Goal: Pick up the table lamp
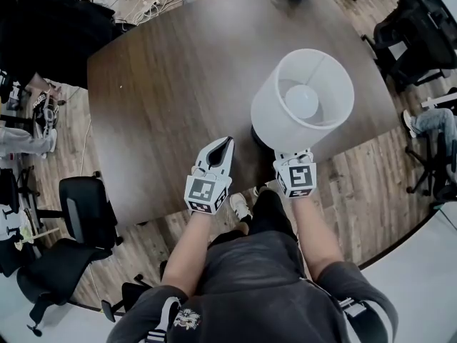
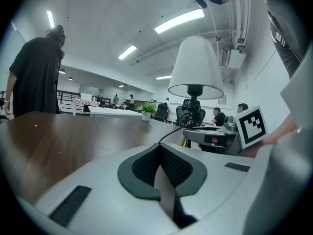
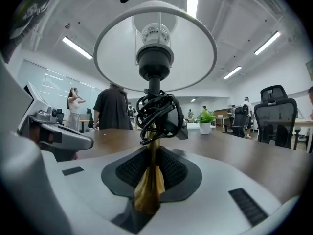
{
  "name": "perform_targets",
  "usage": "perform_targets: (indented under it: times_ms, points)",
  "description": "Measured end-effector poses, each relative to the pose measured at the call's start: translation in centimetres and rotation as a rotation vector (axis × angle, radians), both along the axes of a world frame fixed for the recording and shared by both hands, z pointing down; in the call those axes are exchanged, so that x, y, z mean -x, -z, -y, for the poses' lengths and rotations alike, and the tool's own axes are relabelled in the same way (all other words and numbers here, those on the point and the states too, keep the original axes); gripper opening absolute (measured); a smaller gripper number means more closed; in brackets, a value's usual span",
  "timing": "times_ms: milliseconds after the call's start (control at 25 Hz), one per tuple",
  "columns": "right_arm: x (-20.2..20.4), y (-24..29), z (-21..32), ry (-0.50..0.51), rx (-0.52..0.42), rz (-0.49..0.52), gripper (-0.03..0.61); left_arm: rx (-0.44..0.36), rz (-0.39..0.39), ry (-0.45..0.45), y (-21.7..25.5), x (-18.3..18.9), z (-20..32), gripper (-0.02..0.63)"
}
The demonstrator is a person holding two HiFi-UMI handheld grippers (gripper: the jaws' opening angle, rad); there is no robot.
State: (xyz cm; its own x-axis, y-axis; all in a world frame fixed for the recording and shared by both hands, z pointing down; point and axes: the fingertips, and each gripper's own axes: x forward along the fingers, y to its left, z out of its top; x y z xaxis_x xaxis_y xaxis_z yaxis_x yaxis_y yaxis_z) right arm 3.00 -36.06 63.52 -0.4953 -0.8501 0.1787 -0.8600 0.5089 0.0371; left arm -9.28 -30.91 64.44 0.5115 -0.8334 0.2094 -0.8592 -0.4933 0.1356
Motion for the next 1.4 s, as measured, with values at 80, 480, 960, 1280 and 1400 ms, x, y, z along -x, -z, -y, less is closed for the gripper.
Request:
perform_targets:
  times_ms: [80, 480, 960, 1280, 1400]
  points:
    - [-0.1, 0.0, 0.1, -0.003, 0.001, 0.001, 0.094, -0.005, -0.001, -0.004, 0.2, -0.3, 0.1, 0.008]
    - [-0.3, 0.6, 0.1, 0.000, -0.001, -0.003, 0.094, -0.014, -0.002, -0.003, 0.5, -0.1, 0.1, 0.008]
    - [0.5, 6.0, 0.1, 0.023, -0.030, -0.009, 0.094, -0.057, -0.011, -0.010, 3.8, 0.1, 0.9, 0.008]
    - [0.7, 12.9, -0.4, 0.027, -0.027, 0.028, 0.095, -0.119, -0.048, 0.007, 11.4, 0.6, 1.2, 0.008]
    - [0.8, 15.7, -0.7, 0.029, -0.034, 0.039, 0.095, -0.135, -0.026, 0.016, 14.1, 0.7, 1.3, 0.008]
